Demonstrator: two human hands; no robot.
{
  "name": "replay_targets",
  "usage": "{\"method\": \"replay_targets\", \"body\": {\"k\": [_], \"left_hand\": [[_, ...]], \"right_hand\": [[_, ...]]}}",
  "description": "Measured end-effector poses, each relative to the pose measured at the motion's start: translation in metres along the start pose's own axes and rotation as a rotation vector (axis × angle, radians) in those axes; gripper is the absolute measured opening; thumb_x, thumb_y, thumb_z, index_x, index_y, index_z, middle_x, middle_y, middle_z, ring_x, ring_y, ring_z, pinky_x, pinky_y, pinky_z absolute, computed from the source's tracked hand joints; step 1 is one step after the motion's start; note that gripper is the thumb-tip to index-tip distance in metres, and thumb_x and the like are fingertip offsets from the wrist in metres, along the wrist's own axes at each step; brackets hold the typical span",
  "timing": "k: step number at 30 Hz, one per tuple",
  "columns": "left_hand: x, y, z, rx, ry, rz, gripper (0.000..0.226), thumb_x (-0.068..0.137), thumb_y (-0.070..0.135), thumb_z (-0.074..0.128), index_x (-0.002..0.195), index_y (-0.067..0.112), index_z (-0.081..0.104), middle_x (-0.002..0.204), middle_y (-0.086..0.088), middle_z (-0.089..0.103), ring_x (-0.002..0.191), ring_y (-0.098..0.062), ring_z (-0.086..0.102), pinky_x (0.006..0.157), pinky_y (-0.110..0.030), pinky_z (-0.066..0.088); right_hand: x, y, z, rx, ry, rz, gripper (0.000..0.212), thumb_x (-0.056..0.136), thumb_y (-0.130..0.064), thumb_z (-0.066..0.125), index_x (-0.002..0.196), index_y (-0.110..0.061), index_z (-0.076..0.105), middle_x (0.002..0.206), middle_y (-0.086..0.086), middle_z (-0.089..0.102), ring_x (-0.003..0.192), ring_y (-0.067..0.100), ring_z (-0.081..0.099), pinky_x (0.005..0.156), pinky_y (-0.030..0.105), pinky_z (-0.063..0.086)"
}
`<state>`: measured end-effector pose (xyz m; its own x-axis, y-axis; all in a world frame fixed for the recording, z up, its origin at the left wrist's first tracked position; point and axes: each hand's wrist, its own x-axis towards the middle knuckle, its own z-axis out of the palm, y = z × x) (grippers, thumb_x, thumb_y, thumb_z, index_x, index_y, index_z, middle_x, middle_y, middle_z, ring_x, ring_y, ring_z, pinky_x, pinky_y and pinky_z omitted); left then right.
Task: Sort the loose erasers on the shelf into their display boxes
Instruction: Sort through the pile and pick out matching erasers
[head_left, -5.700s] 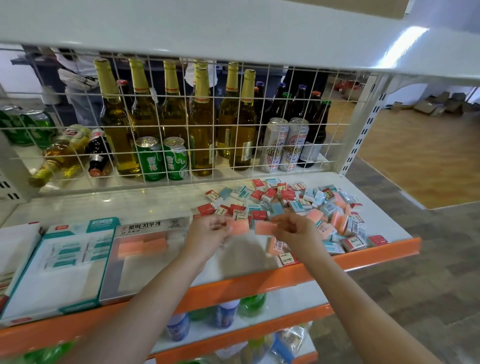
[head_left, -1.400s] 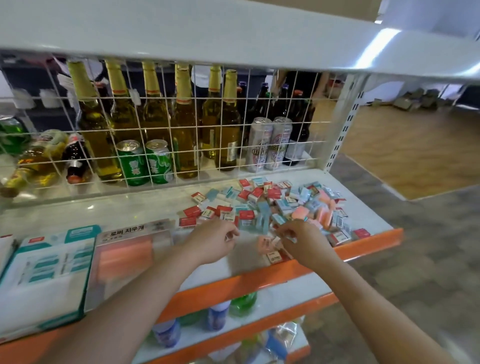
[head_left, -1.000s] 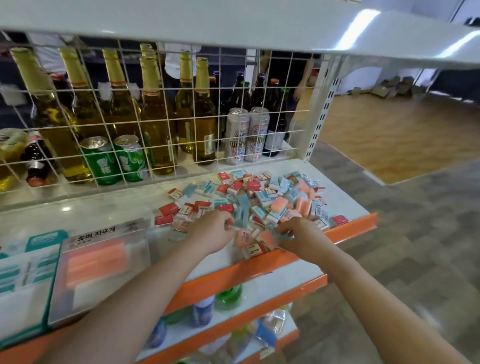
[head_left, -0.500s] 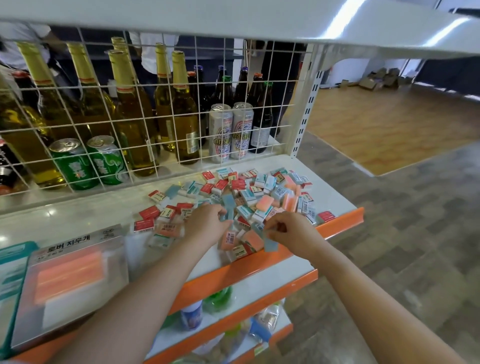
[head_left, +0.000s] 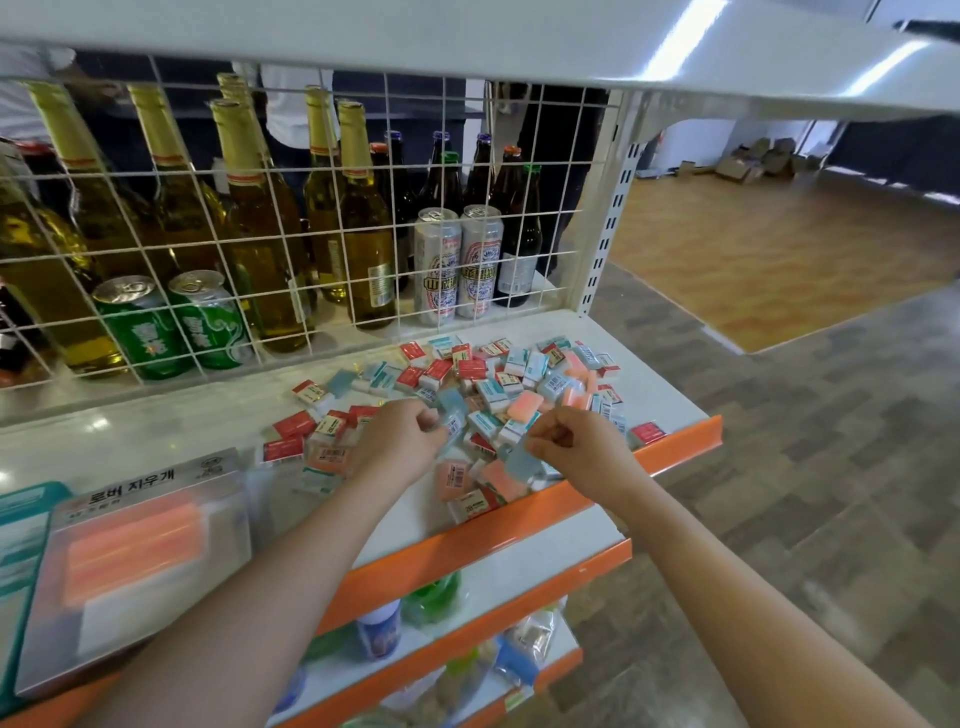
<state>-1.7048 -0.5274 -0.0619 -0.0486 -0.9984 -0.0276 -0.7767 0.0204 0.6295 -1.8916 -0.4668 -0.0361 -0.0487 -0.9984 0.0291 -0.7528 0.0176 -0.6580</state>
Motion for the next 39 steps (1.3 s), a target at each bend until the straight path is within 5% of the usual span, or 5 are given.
{"method": "replay_targets", "body": {"k": [8,15,22,27,39], "left_hand": [[-0.020,-0.034,-0.028,-0.261,0.012,-0.028,0.015,0.088,0.017,0.062,0.100,0.010,0.065,0.099,-0.003,0.066,0.090,-0.020,0.063,0.087,-0.037,0.051],[-0.040,-0.058,-0.044,-0.337,0.017,-0.088,0.017,0.087,0.004,0.060,0.103,-0.001,0.063,0.091,-0.010,0.062,0.087,-0.025,0.061,0.083,-0.035,0.051],[-0.066,-0.069,-0.040,0.082,0.015,0.111,0.011,0.087,0.018,0.061,0.098,0.019,0.062,0.106,0.009,0.053,0.091,-0.004,0.049,0.079,-0.018,0.039],[-0.072,-0.072,-0.036,0.086,-0.031,0.123,0.004,0.085,0.018,0.063,0.088,0.019,0.062,0.094,0.006,0.059,0.086,-0.008,0.053,0.075,-0.021,0.042],[-0.067,-0.074,-0.034,0.117,-0.082,0.132,0.038,0.083,0.017,0.065,0.121,0.019,0.056,0.115,0.002,0.054,0.100,-0.013,0.054,0.088,-0.025,0.045]], "right_hand": [[0.007,-0.029,0.029,0.076,-0.004,-0.016,0.012,0.087,-0.016,0.061,0.094,-0.006,0.064,0.084,0.010,0.064,0.076,0.020,0.057,0.070,0.032,0.047],[0.006,-0.053,0.050,0.037,-0.035,-0.049,0.019,0.088,-0.016,0.059,0.105,-0.012,0.066,0.095,0.013,0.068,0.083,0.026,0.062,0.071,0.031,0.050],[0.003,-0.056,0.059,-0.012,-0.059,-0.073,0.017,0.089,-0.015,0.057,0.104,-0.013,0.064,0.096,0.005,0.065,0.079,0.014,0.055,0.069,0.024,0.046],[0.002,-0.053,0.060,-0.047,-0.069,-0.048,0.016,0.088,-0.014,0.055,0.103,-0.011,0.062,0.090,0.000,0.060,0.079,0.014,0.054,0.067,0.023,0.042],[-0.003,-0.041,0.055,-0.154,-0.130,0.014,0.030,0.083,-0.010,0.055,0.112,-0.015,0.062,0.084,-0.003,0.056,0.074,0.013,0.050,0.053,0.017,0.035]]}}
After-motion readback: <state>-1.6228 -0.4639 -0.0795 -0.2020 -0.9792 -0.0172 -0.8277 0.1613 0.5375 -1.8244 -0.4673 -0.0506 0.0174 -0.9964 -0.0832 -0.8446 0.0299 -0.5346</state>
